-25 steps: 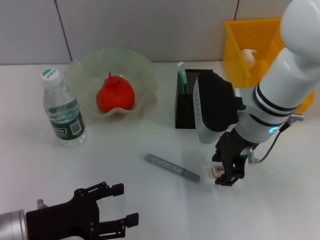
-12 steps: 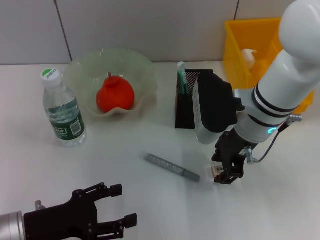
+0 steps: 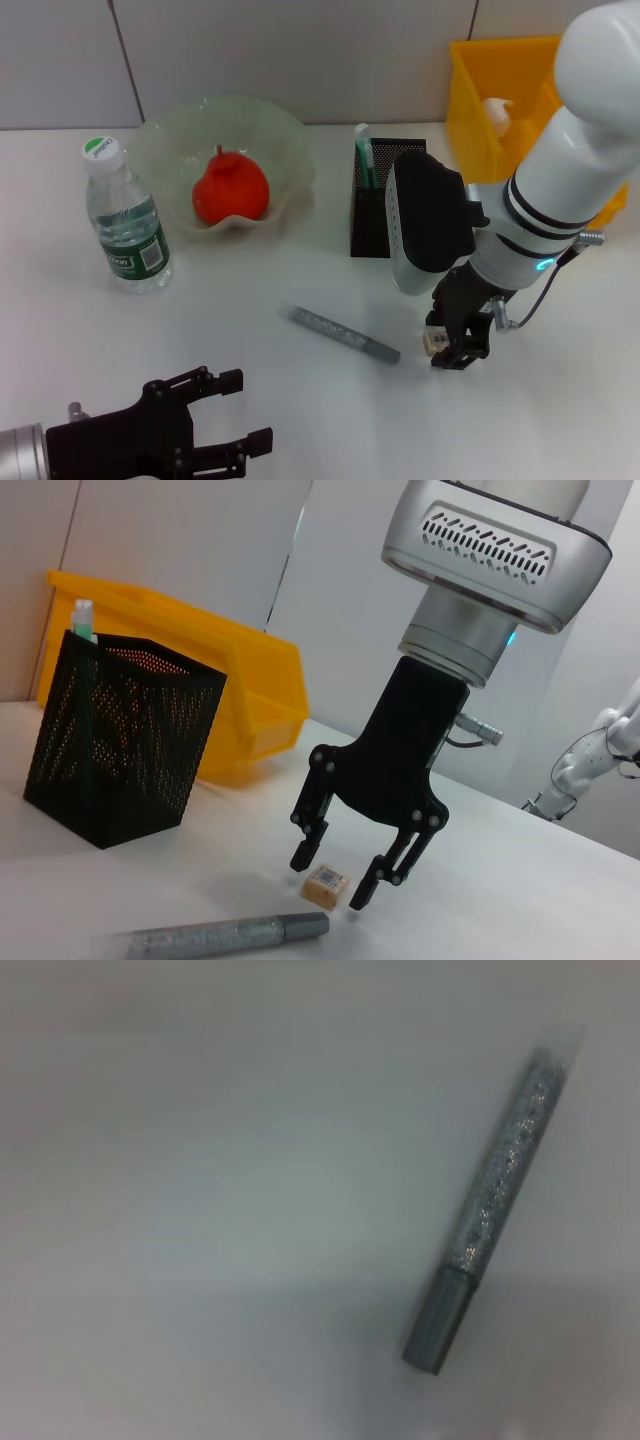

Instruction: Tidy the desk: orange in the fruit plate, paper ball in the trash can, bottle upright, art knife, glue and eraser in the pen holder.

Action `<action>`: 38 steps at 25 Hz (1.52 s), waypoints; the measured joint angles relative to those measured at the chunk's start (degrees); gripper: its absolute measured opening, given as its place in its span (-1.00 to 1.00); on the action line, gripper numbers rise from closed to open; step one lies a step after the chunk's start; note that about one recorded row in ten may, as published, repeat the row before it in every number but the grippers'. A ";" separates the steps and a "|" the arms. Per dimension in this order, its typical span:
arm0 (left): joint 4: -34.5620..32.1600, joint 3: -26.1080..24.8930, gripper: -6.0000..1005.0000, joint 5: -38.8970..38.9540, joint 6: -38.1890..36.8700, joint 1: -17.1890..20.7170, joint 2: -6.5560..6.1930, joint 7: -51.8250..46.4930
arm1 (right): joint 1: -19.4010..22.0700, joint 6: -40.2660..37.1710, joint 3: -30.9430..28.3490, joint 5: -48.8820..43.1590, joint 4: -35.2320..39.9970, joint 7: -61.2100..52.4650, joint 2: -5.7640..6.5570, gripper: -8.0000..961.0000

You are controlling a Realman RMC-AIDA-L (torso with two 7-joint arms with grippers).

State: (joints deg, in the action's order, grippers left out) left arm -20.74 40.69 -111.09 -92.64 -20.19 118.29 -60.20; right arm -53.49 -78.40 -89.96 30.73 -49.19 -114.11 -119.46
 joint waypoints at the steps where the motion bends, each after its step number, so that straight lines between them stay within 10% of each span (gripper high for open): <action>1: 0.00 0.00 0.71 0.00 -0.05 0.05 0.00 0.00 | 0.00 0.04 0.00 0.13 0.03 0.01 -0.03 -0.06; 38: 0.00 -0.18 0.71 0.48 -0.43 0.20 0.01 0.00 | -0.73 1.42 -0.68 0.53 1.79 0.37 -0.06 -0.31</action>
State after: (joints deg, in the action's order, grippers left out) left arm -20.74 40.51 -110.61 -93.08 -19.99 118.30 -60.20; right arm -54.23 -76.99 -90.64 31.26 -47.40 -113.74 -119.53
